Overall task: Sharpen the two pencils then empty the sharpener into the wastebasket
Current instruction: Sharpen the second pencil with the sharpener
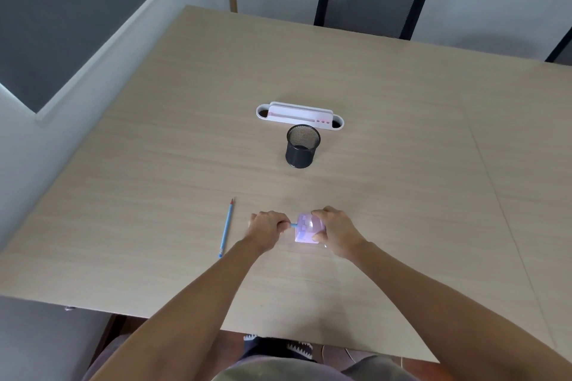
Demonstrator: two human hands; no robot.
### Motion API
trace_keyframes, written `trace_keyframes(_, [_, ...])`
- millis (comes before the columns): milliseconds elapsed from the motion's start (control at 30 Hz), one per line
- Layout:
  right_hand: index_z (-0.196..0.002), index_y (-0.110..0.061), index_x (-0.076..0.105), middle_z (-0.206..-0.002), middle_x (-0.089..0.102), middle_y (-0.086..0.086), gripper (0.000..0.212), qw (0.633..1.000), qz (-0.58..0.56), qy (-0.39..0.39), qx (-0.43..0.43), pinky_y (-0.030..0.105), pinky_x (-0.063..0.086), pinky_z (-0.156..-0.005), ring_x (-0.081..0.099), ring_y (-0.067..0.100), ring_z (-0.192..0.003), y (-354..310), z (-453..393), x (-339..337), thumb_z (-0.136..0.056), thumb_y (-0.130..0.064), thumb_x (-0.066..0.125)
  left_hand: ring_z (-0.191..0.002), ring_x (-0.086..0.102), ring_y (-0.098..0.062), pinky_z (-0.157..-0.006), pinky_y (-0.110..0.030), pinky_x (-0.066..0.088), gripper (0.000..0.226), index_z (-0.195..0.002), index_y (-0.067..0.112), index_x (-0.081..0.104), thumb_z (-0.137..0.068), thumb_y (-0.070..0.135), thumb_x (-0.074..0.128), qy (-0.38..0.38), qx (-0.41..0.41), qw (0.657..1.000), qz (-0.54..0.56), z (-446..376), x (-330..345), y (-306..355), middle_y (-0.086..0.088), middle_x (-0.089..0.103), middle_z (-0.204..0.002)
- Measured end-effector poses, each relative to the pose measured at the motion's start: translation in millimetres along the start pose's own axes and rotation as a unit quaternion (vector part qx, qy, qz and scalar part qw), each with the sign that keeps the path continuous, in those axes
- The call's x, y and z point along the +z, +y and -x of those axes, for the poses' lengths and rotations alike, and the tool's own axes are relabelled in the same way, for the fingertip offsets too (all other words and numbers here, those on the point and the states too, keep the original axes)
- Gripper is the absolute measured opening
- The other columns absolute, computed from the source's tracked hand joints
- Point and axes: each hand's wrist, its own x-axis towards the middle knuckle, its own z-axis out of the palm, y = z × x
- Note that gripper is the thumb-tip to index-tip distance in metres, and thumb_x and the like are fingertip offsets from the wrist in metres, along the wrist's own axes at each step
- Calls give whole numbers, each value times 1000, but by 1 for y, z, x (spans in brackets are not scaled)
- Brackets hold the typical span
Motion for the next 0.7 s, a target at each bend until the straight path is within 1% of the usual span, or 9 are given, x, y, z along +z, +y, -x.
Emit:
trace_keyframes(133, [-130, -9, 49, -124, 55, 15, 51, 1000, -29, -10, 4, 36, 51, -85, 57, 33, -103, 3, 3, 1, -81, -10, 65, -109, 57, -25, -93, -33, 32, 21, -113, 20, 61, -95, 26, 51, -31, 18, 999, -32, 2, -6, 8, -3, 65, -112])
trace_keyframes(200, [-141, -10, 35, -142, 43, 13, 69, 998, -65, 7, 11, 37, 47, -98, 51, 31, -119, 5, 8, 4, -80, -15, 68, -124, 44, -24, -104, -37, 29, 51, -134, 24, 45, -86, 30, 62, -34, 52, 997, -52, 5, -10, 13, -2, 49, -132])
trace_keyframes(267, [-144, -9, 26, -147, 36, 12, 83, 993, -108, 53, 19, 33, 41, -102, 45, 30, -126, 11, 16, 6, -76, -15, 73, -134, 31, -24, -113, -42, 22, 83, -144, 25, 30, -74, 32, 74, -26, 96, 993, -65, 8, -12, 24, -2, 34, -145])
trace_keyframes(367, [-135, -9, 43, -131, 49, 16, 69, 987, -107, 95, 74, 29, 42, -92, 53, 31, -114, 27, 26, 10, -73, -8, 72, -142, 18, -22, -117, -49, 13, 104, -147, 22, 20, -64, 31, 83, -24, 152, 979, -132, 3, -3, 47, 0, 21, -153])
trace_keyframes(433, [-96, -15, 64, -99, 60, 15, 23, 990, -77, 51, 108, 29, 42, -77, 58, 29, -90, 29, 30, 11, -74, -11, 71, -140, 23, -21, -115, -48, 17, 98, -145, 19, 22, -67, 27, 81, -30, 171, 964, -200, -5, 9, 61, 1, 25, -151])
trace_keyframes(467, [-74, -17, 60, -84, 58, 13, 11, 992, -59, 19, 111, 29, 37, -69, 55, 26, -79, 28, 31, 14, -75, -13, 70, -135, 30, -22, -113, -46, 22, 86, -141, 18, 28, -71, 25, 77, -26, 169, 960, -221, -9, 16, 67, 0, 34, -146])
trace_keyframes(567, [-53, -15, 42, -59, 46, 5, 32, 992, -60, -8, 108, 31, 27, -57, 44, 25, -65, 26, 30, 32, -75, -6, 64, -114, 48, -26, -96, -37, 37, 49, -123, 13, 44, -80, 21, 67, 8, 106, 961, -257, -17, 30, 76, -5, 54, -123])
trace_keyframes(633, [-48, -21, 28, -55, 37, 2, 47, 990, -89, 17, 105, 30, 21, -54, 37, 21, -64, 27, 27, 41, -75, 2, 59, -107, 50, -26, -85, -35, 41, 45, -117, 9, 45, -79, 17, 68, 15, 70, 960, -272, -18, 36, 78, -7, 55, -116])
trace_keyframes(700, [-50, -19, 28, -59, 37, 5, 44, 990, -89, 25, 108, 28, 21, -56, 34, 21, -64, 27, 24, 42, -76, 5, 54, -101, 51, -25, -78, -33, 41, 43, -113, 9, 45, -77, 13, 68, 18, 51, 957, -286, -17, 41, 79, -7, 56, -111])
